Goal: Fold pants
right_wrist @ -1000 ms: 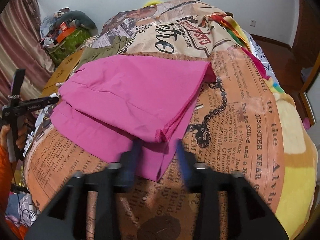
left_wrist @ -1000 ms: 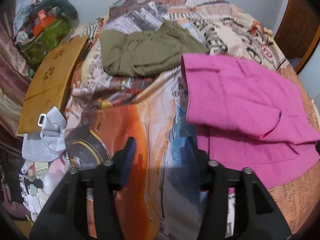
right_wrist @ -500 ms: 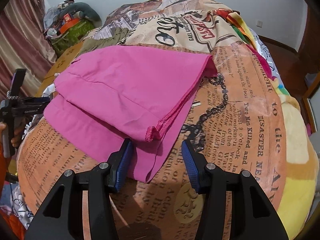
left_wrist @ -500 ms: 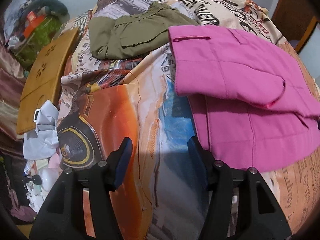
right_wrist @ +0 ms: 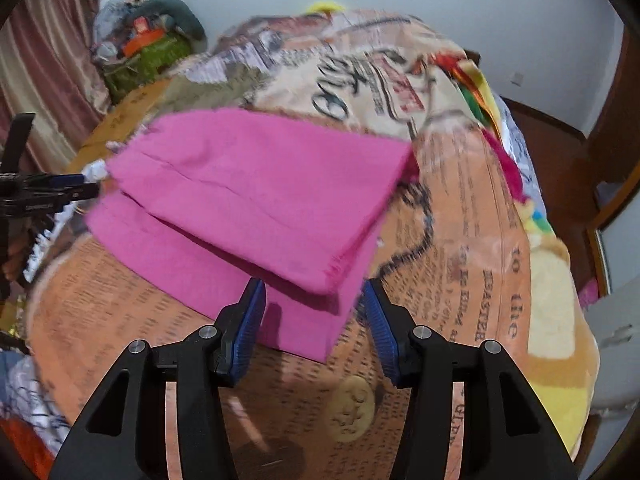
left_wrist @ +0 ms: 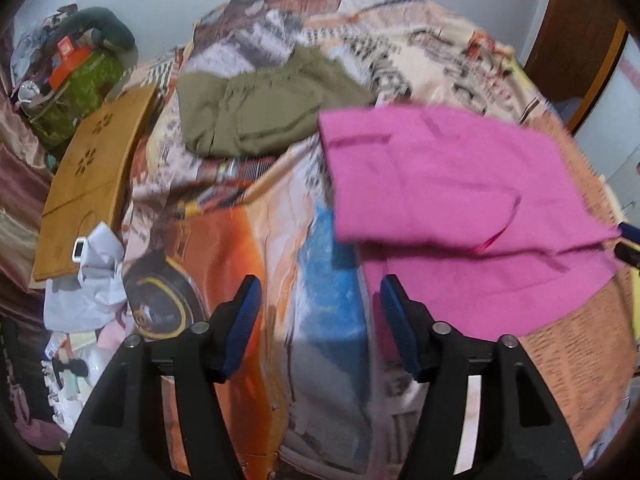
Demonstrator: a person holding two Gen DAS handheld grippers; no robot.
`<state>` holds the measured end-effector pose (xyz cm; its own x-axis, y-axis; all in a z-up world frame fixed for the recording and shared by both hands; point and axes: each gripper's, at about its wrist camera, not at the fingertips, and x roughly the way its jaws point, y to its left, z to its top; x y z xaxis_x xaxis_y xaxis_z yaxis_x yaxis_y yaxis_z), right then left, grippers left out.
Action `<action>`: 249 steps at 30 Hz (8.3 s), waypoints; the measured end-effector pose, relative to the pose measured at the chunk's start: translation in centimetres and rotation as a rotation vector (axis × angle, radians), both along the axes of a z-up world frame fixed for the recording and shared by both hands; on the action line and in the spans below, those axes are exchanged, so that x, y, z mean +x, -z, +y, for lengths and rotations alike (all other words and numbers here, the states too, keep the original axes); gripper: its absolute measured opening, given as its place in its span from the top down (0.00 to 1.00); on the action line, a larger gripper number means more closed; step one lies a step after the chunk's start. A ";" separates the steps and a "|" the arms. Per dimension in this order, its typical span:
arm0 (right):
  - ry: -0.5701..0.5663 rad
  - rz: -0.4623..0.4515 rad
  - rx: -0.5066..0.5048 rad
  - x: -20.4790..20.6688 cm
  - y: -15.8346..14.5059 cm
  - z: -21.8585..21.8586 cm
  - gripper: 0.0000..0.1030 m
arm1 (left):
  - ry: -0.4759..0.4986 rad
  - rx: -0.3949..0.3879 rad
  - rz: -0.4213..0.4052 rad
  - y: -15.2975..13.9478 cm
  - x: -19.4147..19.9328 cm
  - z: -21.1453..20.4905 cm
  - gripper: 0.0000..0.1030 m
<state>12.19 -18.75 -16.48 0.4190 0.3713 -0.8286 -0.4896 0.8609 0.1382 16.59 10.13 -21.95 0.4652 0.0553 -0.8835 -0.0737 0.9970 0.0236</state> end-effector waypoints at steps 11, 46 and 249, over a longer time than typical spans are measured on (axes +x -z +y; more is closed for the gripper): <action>-0.144 -0.005 0.030 0.2 -0.5 5.3 0.40 | 0.157 0.051 -0.024 -0.6 1.2 -4.6 0.19; -0.163 -0.122 0.102 2.1 -2.7 5.7 0.93 | 0.315 0.114 -0.149 -3.0 2.7 -9.7 0.87; 0.131 0.147 0.103 19.8 8.0 0.8 0.59 | -0.074 -0.038 0.102 6.9 14.4 1.8 0.08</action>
